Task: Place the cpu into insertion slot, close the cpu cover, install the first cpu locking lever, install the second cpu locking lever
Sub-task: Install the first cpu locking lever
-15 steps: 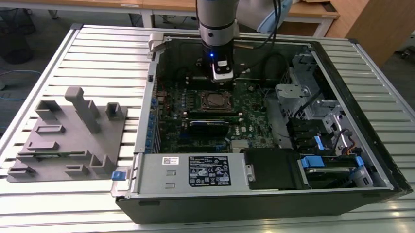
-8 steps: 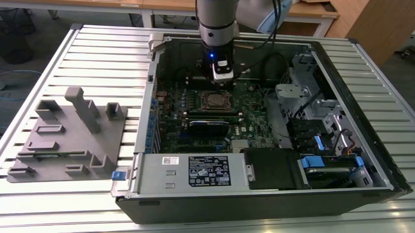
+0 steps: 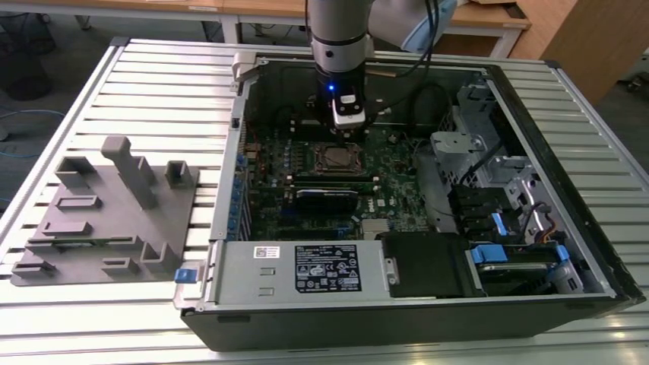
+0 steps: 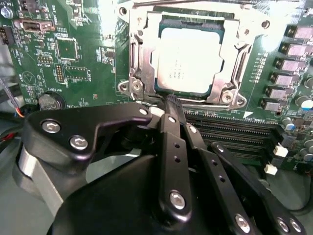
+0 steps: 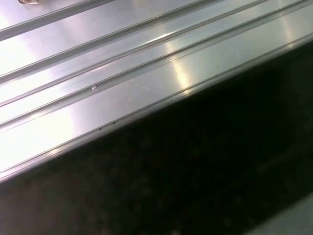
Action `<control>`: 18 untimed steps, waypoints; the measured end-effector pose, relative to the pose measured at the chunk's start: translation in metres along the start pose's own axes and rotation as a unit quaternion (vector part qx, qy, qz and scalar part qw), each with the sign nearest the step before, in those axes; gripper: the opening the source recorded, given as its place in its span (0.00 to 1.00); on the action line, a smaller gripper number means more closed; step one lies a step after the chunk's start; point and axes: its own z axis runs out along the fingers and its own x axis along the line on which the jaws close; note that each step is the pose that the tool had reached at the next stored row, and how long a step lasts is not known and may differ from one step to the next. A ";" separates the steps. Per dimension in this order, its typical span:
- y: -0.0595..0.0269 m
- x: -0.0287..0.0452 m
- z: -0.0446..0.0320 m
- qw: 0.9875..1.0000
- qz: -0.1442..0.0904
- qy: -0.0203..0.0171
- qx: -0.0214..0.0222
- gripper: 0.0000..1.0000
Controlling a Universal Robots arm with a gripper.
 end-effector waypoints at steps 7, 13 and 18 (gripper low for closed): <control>0.0004 -0.0002 -0.0014 1.000 0.000 0.000 -0.001 0.11; 0.0006 -0.0009 -0.0078 1.000 0.000 0.000 0.000 0.11; 0.0010 -0.0016 -0.0126 1.000 0.000 0.000 -0.001 0.11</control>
